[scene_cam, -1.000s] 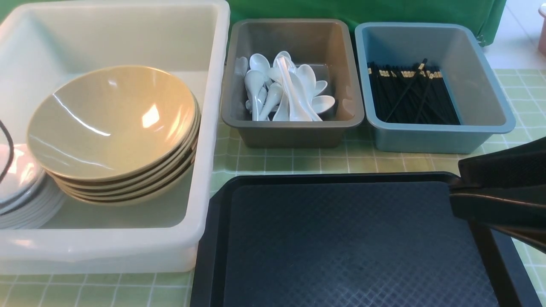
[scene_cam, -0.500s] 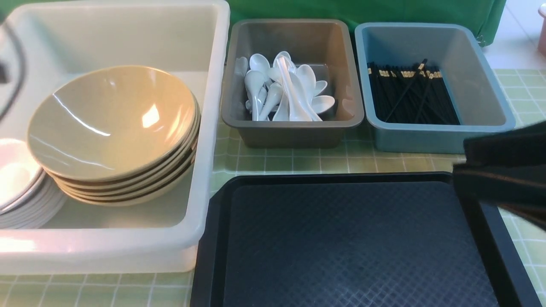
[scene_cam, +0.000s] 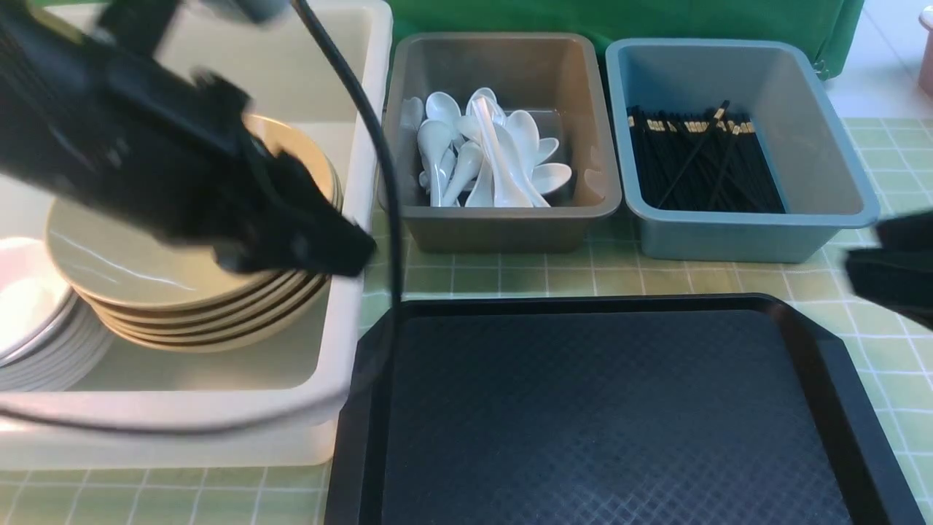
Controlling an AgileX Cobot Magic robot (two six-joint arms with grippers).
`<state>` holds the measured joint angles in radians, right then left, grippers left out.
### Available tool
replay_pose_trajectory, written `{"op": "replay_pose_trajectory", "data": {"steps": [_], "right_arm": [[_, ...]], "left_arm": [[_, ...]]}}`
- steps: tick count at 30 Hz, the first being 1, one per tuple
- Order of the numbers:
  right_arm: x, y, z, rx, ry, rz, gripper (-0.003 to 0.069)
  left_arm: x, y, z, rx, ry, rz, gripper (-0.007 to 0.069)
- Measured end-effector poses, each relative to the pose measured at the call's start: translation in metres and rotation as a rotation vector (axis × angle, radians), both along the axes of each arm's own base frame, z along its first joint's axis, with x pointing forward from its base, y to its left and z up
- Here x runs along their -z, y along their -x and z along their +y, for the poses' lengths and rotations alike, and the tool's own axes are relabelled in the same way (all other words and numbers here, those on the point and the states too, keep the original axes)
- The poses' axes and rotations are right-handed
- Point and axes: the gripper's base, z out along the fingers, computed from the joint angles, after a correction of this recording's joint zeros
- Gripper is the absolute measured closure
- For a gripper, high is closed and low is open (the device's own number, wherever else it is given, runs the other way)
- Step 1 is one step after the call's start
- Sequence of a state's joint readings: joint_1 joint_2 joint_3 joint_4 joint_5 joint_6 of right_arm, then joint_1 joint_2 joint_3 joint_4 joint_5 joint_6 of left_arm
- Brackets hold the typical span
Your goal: On green table put chopsticks spoon bowls plates into blue grey white boxes.
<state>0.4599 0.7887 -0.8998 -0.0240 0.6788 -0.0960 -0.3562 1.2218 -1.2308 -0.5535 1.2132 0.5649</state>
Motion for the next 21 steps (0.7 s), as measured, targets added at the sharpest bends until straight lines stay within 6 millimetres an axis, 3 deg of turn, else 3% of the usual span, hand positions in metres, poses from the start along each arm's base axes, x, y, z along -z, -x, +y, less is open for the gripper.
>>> {"op": "replay_pose_trajectory", "data": {"steps": [3,8,12,13,15,21], "right_arm": [[0.008,0.007,-0.012,0.101,0.025,0.056,0.0423],[0.038,0.048,-0.036,0.216,-0.040,0.086,0.0428],[0.066,0.076,-0.051,0.224,-0.094,0.025,0.0498],[0.081,0.088,-0.056,0.219,-0.122,-0.018,0.0567],[0.093,0.096,-0.060,0.215,-0.150,-0.061,0.0609],[0.114,0.107,-0.065,0.195,-0.229,-0.195,0.0635]], "left_arm": [[0.008,0.014,-0.007,0.031,0.011,-0.008,0.0617],[0.016,0.055,-0.009,0.097,0.046,-0.069,0.0626],[0.026,0.078,0.002,0.088,0.054,-0.054,0.0626],[0.031,0.091,0.010,0.064,0.063,-0.044,0.0626],[0.039,0.102,0.017,0.045,0.069,-0.030,0.0626],[0.058,0.151,0.043,-0.041,0.213,-0.065,0.0626]]}}
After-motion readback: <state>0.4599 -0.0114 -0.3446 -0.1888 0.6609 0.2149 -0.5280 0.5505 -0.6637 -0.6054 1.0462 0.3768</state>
